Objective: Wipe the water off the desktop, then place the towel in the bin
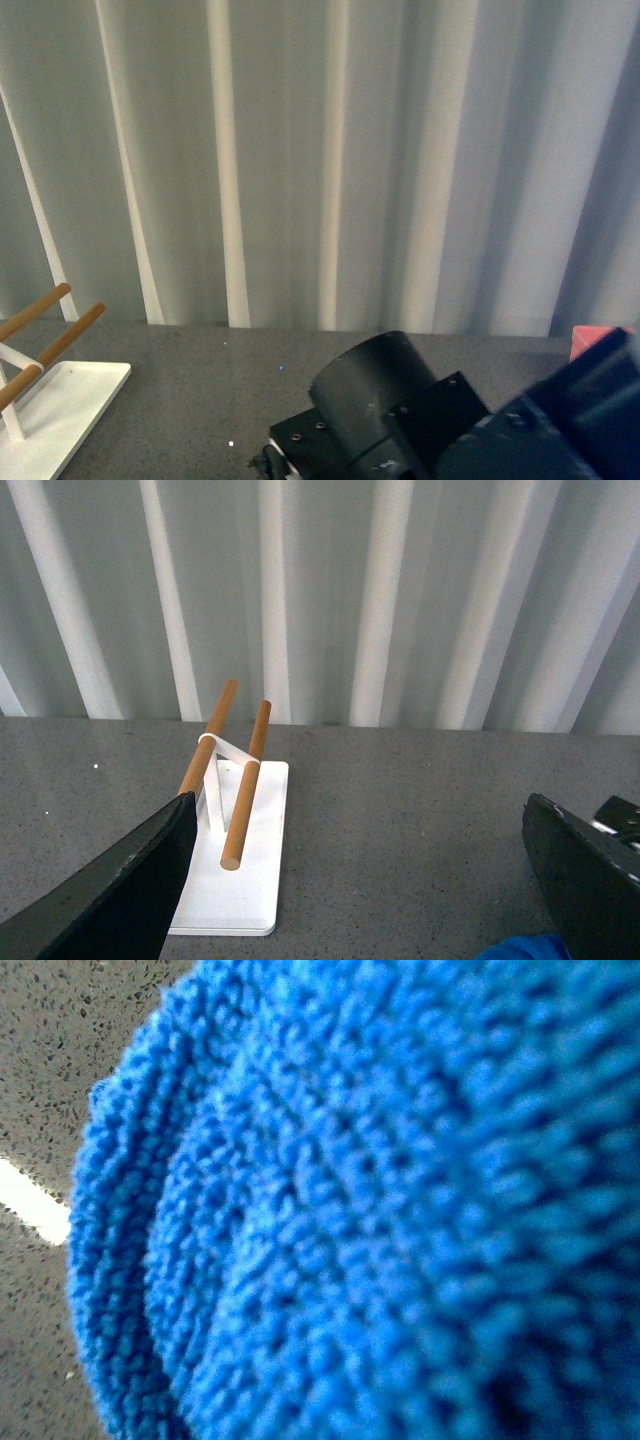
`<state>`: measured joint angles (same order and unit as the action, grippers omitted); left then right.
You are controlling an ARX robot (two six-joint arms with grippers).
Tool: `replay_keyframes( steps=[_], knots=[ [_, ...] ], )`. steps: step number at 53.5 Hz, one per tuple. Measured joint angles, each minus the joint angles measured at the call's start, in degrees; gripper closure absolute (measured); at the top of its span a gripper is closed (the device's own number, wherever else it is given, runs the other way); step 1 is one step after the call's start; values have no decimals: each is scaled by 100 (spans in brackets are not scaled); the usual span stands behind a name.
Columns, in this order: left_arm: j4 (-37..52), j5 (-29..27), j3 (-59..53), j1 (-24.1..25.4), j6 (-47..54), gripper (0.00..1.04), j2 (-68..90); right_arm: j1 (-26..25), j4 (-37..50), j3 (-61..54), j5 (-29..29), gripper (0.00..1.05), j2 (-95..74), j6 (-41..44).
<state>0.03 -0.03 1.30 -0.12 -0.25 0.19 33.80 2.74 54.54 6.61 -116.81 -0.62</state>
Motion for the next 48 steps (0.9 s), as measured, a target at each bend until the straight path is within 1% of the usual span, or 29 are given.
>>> replay_keyframes(
  steps=[7, 12, 17, 24, 36, 40, 44, 48],
  knots=[
    [0, 0, 0, 0, 2, 7, 0, -501, -39, -476, 13, 97, 737, 20],
    [0, 0, 0, 0, 0, 7, 0, -973, -188, -603, -11, 97, 1217, 280],
    [0, 0, 0, 0, 0, 7, 0, -1314, -310, -599, 74, 97, 1561, 516],
    [0, 2, 0, 0, 0, 7, 0, -1679, -704, -415, 197, 97, 2070, 916],
    [0, 0, -2, 0, 2, 7, 0, -2035, -1235, 118, 214, 97, 2704, 1314],
    [0, 0, 0, 0, 2, 7, 0, -2170, -1377, 354, 9, 97, 2868, 1460],
    [0, 0, 0, 0, 2, 7, 0, -2337, -1412, 581, -372, 97, 2979, 1628],
    [0, 0, 0, 0, 2, 7, 0, -2638, -1491, 890, -1176, 97, 3069, 1779]
  ],
)
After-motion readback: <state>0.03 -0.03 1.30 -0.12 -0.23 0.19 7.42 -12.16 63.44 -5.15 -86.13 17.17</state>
